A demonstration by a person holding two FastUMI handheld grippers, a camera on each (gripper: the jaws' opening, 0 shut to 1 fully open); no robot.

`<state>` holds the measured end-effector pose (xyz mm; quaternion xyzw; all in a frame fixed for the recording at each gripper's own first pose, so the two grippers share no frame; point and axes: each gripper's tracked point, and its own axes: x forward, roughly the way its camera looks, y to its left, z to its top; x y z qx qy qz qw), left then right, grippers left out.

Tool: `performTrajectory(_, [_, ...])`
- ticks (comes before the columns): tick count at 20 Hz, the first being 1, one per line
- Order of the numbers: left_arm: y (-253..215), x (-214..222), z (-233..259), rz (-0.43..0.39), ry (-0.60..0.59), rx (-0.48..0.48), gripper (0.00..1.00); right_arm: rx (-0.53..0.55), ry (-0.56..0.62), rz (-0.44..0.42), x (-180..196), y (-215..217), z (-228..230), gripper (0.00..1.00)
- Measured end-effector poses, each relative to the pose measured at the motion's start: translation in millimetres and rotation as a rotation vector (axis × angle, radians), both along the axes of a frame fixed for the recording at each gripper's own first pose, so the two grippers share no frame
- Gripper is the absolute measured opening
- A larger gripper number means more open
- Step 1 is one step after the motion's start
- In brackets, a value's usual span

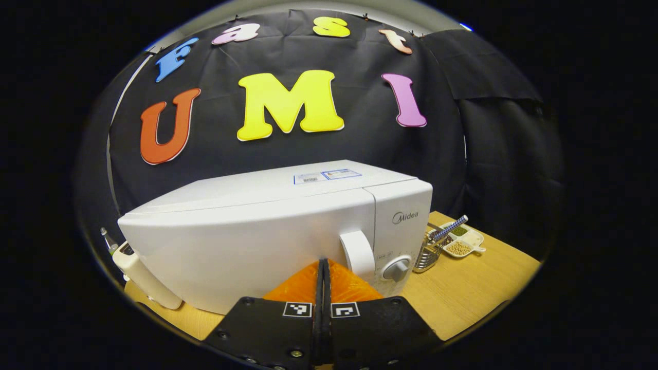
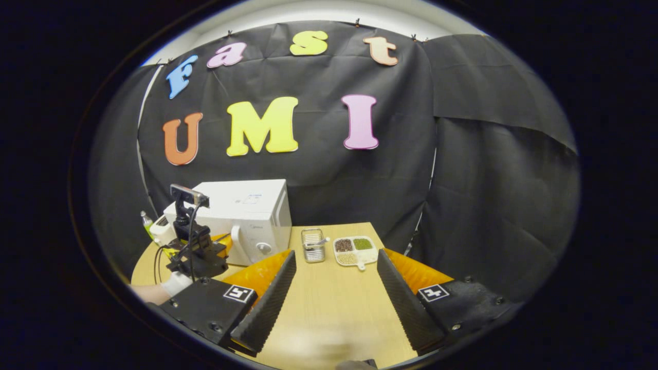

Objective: Open the microwave oven with the left hand, put the food in, and close the microwave oven.

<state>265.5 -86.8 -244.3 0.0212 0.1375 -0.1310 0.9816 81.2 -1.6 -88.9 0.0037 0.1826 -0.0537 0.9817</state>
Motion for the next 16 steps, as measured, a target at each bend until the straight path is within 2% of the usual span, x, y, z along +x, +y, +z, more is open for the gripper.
performTrajectory(1, [4.3, -1.6, -2.4, 0.017, 0.008, 0.007, 0.00, 0.002, 0.003, 0.005, -0.5, 2.2, -1.4, 1.00])
performTrajectory(3, [11.4, -8.2, 4.0, 0.029, 0.001, -0.001, 0.00, -0.009, -0.005, 0.011, -0.9, 2.6, 1.5, 1.00])
performTrajectory(5, [29.9, -18.5, 8.6, 0.077, -0.022, 0.046, 0.00, -0.013, -0.015, 0.007, -1.7, 2.8, 3.4, 1.00])
performTrajectory(7, [39.5, -30.0, 5.1, 0.081, -0.030, 0.068, 0.01, -0.011, -0.014, 0.013, -3.9, 5.3, 1.6, 1.00])
performTrajectory(8, [39.2, -39.8, 2.1, 0.067, -0.024, 0.071, 0.33, -0.013, -0.013, 0.015, -4.6, 5.3, -1.3, 0.92])
performTrajectory(10, [47.0, -57.9, -6.7, 0.077, -0.001, 0.103, 0.96, -0.016, -0.012, 0.024, -6.1, 10.3, -2.9, 0.92])
performTrajectory(11, [50.7, -66.0, -6.8, 0.084, 0.004, 0.117, 0.97, -0.017, -0.012, 0.031, -7.4, 12.6, -3.9, 1.00])
performTrajectory(12, [51.9, -73.8, -2.7, 0.089, 0.005, 0.113, 0.96, -0.021, -0.014, 0.037, -8.7, 14.7, -4.8, 1.00])
performTrajectory(13, [53.6, -81.5, 3.7, 0.093, 0.002, 0.091, 0.96, -0.025, -0.020, 0.043, -10.1, 16.9, -4.0, 0.92])
performTrajectory(14, [53.1, -91.4, 12.8, 0.094, 0.000, 0.066, 0.96, -0.030, -0.026, 0.050, -11.8, 20.9, -2.0, 1.00])
performTrajectory(15, [54.6, -101.9, 24.3, 0.096, -0.008, 0.049, 0.96, -0.032, -0.032, 0.056, -12.7, 23.5, -0.7, 0.92])
performTrajectory(16, [57.4, -111.9, 36.3, 0.095, -0.018, 0.039, 0.96, -0.029, -0.039, 0.064, -15.2, 27.2, 0.1, 1.00])
